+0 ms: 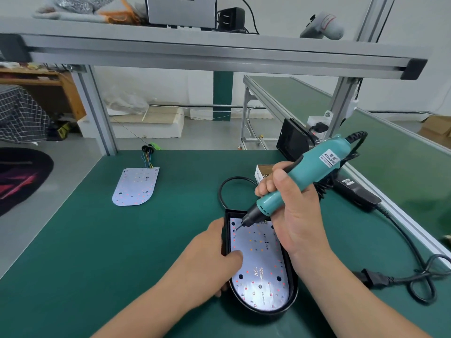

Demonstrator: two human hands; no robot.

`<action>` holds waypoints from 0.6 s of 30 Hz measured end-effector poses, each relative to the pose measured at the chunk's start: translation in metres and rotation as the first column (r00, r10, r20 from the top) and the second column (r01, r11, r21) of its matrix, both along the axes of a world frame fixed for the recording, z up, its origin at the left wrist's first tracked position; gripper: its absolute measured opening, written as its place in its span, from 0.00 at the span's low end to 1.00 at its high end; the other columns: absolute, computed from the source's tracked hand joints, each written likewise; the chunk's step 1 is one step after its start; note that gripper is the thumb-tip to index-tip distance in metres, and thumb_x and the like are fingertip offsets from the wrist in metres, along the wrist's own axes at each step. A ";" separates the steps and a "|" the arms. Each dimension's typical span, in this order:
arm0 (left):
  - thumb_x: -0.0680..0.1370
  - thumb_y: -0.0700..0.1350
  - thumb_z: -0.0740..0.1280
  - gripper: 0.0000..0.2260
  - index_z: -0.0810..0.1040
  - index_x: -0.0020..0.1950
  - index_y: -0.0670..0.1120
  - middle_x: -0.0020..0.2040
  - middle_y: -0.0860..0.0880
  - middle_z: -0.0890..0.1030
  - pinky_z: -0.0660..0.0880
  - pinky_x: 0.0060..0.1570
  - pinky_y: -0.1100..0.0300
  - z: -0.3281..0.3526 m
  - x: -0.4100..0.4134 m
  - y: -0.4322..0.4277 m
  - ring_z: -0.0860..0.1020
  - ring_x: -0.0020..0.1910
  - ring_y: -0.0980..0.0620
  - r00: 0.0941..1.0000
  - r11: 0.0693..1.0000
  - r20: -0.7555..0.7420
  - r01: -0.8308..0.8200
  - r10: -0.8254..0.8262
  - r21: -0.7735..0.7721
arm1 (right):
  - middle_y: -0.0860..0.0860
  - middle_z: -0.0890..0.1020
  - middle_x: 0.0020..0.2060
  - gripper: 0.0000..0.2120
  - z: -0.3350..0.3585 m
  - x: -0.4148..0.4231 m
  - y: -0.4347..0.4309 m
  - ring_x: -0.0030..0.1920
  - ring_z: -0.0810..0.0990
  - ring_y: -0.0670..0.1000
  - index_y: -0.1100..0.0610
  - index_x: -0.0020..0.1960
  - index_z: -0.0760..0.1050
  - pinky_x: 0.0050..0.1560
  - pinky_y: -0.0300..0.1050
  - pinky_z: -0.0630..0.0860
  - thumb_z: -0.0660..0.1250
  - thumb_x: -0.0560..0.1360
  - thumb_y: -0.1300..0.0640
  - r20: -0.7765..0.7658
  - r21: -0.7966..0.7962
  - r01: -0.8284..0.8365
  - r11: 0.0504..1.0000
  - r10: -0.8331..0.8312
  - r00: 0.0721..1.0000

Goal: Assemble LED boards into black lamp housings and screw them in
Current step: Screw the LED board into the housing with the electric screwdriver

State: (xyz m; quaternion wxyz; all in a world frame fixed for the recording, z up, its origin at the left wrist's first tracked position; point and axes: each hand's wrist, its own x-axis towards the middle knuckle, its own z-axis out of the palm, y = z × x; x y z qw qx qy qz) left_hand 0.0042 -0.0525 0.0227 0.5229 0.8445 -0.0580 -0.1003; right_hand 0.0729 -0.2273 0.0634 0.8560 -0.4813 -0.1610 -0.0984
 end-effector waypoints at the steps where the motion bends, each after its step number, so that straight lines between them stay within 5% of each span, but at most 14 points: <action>1: 0.73 0.52 0.64 0.17 0.70 0.57 0.72 0.43 0.55 0.84 0.78 0.27 0.58 0.000 0.000 0.000 0.82 0.30 0.52 1.000 1.000 -0.001 0.000 0.000 0.004 | 0.55 0.71 0.40 0.05 0.000 0.000 0.000 0.39 0.73 0.56 0.54 0.48 0.76 0.49 0.50 0.76 0.72 0.77 0.57 0.007 -0.002 -0.003 1.000 0.003 1.000; 13: 0.75 0.48 0.64 0.14 0.73 0.56 0.66 0.41 0.53 0.82 0.80 0.36 0.50 0.000 -0.001 -0.004 0.76 0.32 0.55 0.995 0.994 0.069 -0.072 0.066 0.080 | 0.51 0.76 0.36 0.13 -0.001 0.000 0.003 0.38 0.75 0.54 0.57 0.54 0.76 0.47 0.49 0.75 0.77 0.76 0.55 0.061 -0.067 -0.150 0.986 0.154 0.986; 18: 0.75 0.46 0.64 0.11 0.74 0.52 0.62 0.36 0.56 0.78 0.75 0.34 0.55 0.001 -0.003 -0.005 0.73 0.31 0.56 0.993 0.994 0.091 -0.082 0.076 0.073 | 0.51 0.73 0.36 0.19 -0.001 0.001 0.005 0.37 0.73 0.54 0.55 0.50 0.74 0.46 0.49 0.74 0.82 0.72 0.47 0.065 -0.081 -0.213 0.974 0.218 0.974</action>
